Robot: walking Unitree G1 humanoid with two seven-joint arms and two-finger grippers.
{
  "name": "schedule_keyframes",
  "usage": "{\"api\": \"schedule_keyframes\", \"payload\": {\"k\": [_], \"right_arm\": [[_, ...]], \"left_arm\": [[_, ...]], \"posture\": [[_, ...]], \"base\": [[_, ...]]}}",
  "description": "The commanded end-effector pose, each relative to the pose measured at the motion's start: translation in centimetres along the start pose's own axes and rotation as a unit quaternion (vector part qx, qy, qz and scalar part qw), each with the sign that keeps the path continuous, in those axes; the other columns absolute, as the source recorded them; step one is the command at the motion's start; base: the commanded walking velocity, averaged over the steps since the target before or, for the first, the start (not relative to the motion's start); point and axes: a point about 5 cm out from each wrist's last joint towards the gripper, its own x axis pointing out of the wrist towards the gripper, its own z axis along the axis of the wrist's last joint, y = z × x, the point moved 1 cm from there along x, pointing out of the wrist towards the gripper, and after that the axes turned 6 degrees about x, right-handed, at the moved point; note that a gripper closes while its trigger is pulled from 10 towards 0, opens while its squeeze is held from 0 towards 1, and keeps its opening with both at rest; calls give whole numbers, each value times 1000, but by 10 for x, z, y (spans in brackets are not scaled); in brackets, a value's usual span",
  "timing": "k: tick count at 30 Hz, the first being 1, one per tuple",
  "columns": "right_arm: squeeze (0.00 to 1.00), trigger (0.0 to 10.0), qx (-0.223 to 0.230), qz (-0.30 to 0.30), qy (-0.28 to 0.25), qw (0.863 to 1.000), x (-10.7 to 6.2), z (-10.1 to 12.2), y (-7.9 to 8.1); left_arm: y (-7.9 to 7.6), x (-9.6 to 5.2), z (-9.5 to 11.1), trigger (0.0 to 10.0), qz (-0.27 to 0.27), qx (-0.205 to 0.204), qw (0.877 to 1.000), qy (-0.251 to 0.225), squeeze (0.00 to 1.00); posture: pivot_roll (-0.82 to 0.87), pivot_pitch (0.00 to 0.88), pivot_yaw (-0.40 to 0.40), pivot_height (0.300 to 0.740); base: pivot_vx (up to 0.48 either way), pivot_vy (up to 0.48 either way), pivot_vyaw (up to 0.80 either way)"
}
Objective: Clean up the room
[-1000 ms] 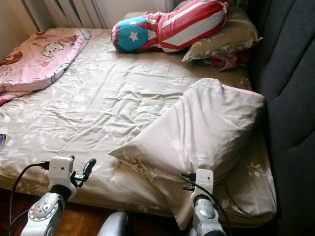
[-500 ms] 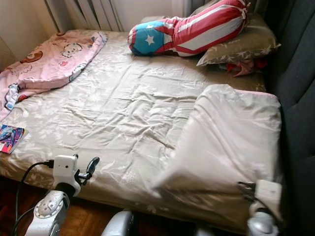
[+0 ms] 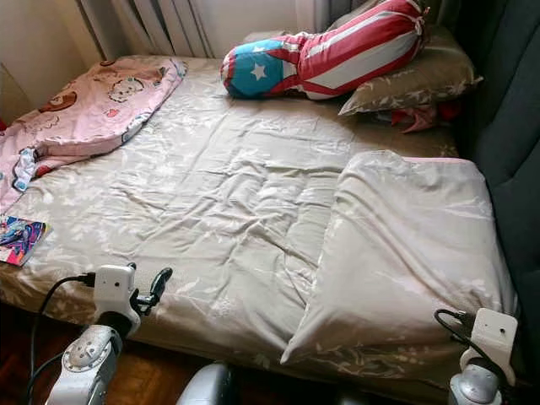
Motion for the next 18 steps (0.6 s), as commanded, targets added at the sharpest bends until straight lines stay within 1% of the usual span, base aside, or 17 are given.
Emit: {"api": "schedule_keyframes", "payload": {"k": [1,2,3,6,8,10,11,12,14,16,18], "right_arm": [[0,10000,27,-20,-13,999,2,7,-4],[918,10000,32,-18,-17,999,2,8,-2],[1000,10000,37,-14,-17,999,2,9,0],[1000,10000,41,-6,-17,999,1,9,3],[1000,10000,60,15,-20,998,-1,11,11],[1000,10000,53,24,-19,998,-2,11,15],[855,10000,65,42,-21,997,-3,13,20],[0,10000,77,68,-23,994,-5,15,28],[0,10000,89,92,-27,991,-7,16,36],[0,10000,97,141,-30,985,-14,17,52],[0,10000,101,172,-29,979,-19,17,62]], "left_arm": [[1,-1,-5,10000,-1,4,1000,9,0],[0,-1,-5,10000,-2,3,1000,9,0],[0,-1,-5,10000,-2,3,1000,10,0],[-1,0,-5,10000,-5,2,1000,11,0],[-3,0,-8,10000,-11,-2,1000,17,0],[-4,0,-9,10000,-12,-4,1000,18,0],[-6,1,-9,10000,-14,-5,1000,19,0],[-7,1,-10,10000,-14,-8,1000,21,0],[-7,1,-12,10000,-12,-12,1000,23,0],[-6,1,-15,10000,-8,-20,999,30,0],[-6,1,-18,10000,-4,-25,999,34,0]], "posture": [[54,20,52,650],[51,24,54,650],[51,24,54,650],[51,24,53,650],[52,24,51,650],[49,21,50,650],[49,20,48,650],[48,19,48,650],[44,17,47,650],[39,14,46,650],[34,10,44,650]], "base": [[0,0,0],[0,0,0],[0,0,0],[0,0,0],[0,0,0],[0,0,0],[0,0,0],[0,0,0],[0,0,0],[0,0,0],[0,0,0]]}}
